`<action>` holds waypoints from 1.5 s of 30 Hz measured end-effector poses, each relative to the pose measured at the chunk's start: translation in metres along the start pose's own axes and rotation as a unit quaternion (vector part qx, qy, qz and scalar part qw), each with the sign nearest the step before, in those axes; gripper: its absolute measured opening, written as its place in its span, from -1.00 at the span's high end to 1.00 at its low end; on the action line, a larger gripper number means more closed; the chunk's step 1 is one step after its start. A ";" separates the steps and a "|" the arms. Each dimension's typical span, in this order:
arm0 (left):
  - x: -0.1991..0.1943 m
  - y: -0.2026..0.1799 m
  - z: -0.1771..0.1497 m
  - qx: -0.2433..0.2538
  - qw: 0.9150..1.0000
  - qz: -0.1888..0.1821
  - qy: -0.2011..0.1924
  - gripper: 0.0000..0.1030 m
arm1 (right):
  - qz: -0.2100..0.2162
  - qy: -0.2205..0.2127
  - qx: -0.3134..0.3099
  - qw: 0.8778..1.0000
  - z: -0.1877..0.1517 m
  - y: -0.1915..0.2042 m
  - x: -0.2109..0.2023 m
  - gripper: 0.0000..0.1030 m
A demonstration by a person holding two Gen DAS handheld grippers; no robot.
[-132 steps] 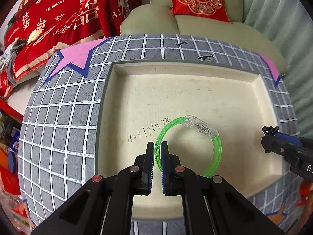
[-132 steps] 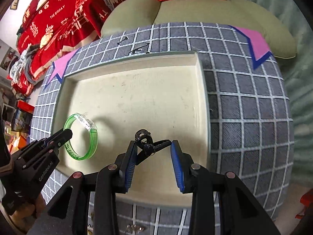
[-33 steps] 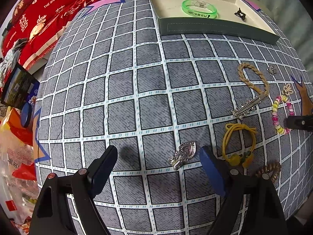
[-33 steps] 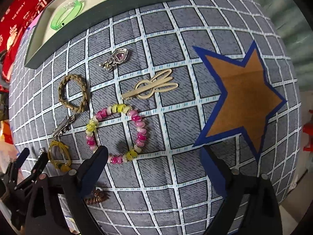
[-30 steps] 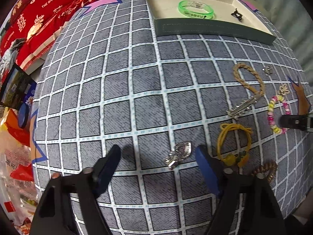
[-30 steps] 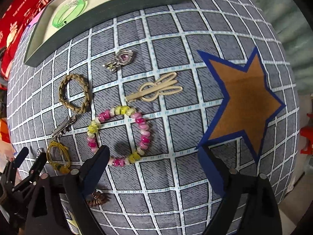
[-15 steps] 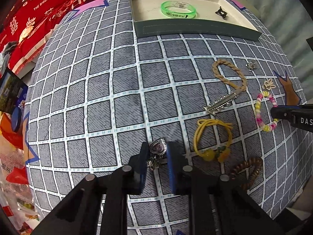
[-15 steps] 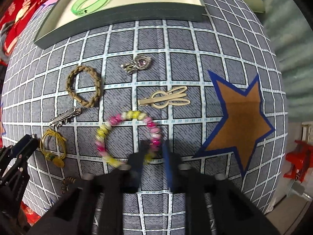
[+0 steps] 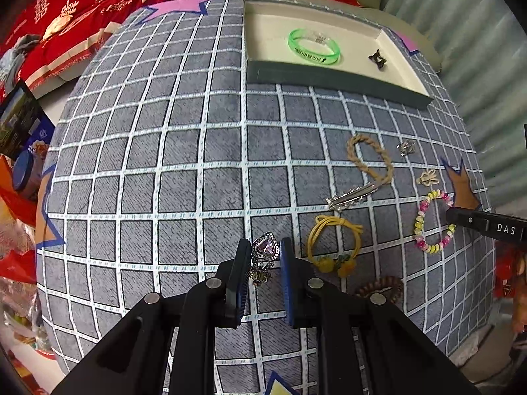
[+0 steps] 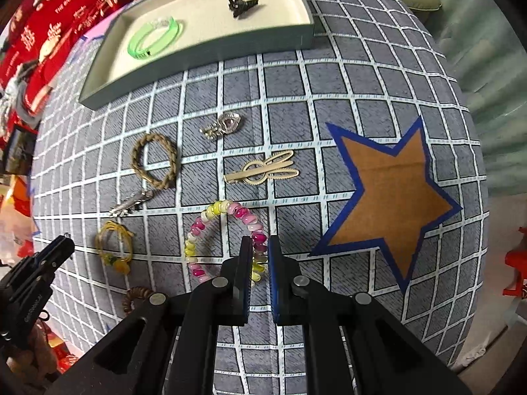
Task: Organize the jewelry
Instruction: 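Grasp the silver heart pendant with the left tool while the right tool grasps the beaded bracelet, then carry both into the tray, release pendant inside the bangle and bracelet beside the clip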
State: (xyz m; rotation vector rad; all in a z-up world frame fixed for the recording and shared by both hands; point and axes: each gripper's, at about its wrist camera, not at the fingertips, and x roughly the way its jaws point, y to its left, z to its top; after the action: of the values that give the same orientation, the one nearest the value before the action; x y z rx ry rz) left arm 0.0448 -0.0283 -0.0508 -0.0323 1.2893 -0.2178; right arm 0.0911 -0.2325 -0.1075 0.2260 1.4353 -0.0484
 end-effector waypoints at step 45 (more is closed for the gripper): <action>-0.007 -0.020 0.188 -0.001 0.995 -0.009 -0.098 0.47 | 0.065 -0.088 -0.021 0.994 0.159 -0.036 -0.054 0.81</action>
State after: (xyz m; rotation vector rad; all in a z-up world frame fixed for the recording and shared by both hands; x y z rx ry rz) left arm 0.2200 -0.0648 0.0112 -0.0668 1.0941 -0.2234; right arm 0.2328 -0.3026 -0.0400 0.2733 1.2420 0.0658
